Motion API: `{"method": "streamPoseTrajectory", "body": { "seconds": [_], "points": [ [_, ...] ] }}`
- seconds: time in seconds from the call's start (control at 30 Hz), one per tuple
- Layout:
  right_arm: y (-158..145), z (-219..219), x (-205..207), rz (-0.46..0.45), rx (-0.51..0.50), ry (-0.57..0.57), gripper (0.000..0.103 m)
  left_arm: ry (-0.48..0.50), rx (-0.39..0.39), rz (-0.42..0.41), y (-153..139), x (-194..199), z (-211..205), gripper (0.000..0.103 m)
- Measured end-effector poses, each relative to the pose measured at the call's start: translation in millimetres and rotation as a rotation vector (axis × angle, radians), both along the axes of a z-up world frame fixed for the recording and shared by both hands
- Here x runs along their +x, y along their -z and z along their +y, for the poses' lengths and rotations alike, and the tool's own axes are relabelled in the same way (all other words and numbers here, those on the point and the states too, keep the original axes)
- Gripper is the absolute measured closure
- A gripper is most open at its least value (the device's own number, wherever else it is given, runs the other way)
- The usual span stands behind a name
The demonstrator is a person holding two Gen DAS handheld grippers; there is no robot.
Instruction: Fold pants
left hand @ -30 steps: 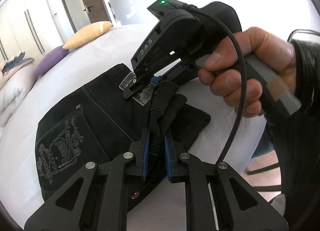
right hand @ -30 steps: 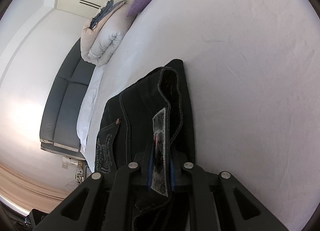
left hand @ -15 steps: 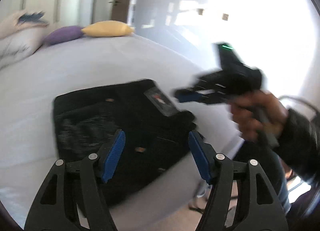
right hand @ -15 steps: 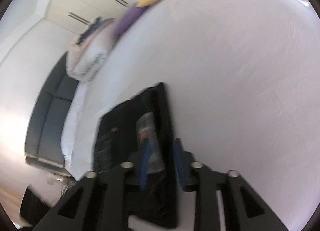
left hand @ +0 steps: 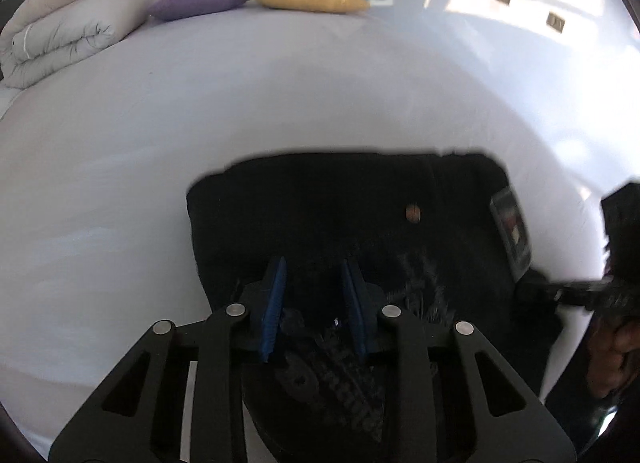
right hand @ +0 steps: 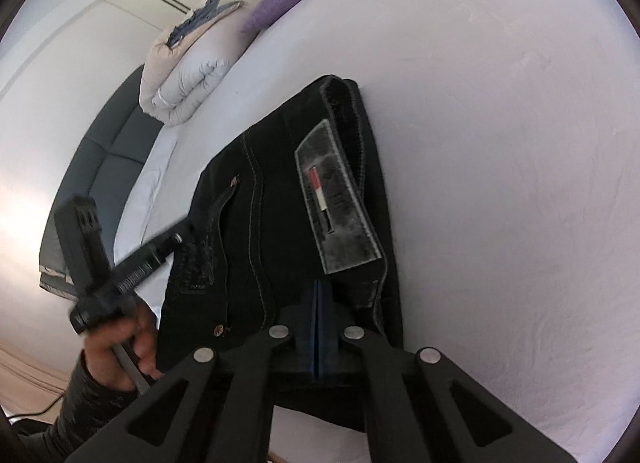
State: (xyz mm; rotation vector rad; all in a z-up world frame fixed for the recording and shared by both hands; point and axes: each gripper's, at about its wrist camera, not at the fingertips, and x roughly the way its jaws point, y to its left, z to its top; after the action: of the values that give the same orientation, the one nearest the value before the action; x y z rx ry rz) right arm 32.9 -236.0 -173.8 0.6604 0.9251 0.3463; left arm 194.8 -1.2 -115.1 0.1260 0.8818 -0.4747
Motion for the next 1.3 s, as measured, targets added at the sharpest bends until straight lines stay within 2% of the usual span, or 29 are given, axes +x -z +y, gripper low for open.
{"method": "streamPoseTrajectory", "body": {
  "seconds": [0.07,0.17,0.43,0.67,0.83,0.97,1.1,1.2,1.3],
  "points": [
    [1,1,-2,-0.008,-0.007,0.008,0.103,0.008,0.04,-0.026,5,-15,-2,0.076],
    [0,3,0,-0.013,-0.026,0.012,0.103,-0.006,0.053,-0.029,9,-32,1,0.077],
    [1,4,-7,-0.019,-0.018,0.04,0.103,-0.015,0.049,-0.017,12,-64,3,0.077],
    [-10,9,-21,-0.017,-0.033,0.061,0.103,-0.025,0.059,-0.02,14,-86,6,0.077],
    [-19,11,-37,-0.036,-0.106,0.046,0.103,-0.029,0.06,-0.019,16,-91,5,0.077],
    [-6,2,-40,-0.056,-0.046,0.056,0.103,-0.028,0.061,-0.02,16,-90,5,0.077],
    [-3,2,-44,-0.114,-0.062,0.047,0.103,-0.028,0.063,-0.024,16,-90,5,0.077],
    [-6,1,-45,-0.127,-0.056,0.056,0.103,-0.022,0.036,-0.032,13,-93,9,0.077],
    [-12,-8,-49,-0.116,-0.047,0.072,0.103,-0.032,-0.045,-0.027,6,-101,26,0.076]
  ]
}}
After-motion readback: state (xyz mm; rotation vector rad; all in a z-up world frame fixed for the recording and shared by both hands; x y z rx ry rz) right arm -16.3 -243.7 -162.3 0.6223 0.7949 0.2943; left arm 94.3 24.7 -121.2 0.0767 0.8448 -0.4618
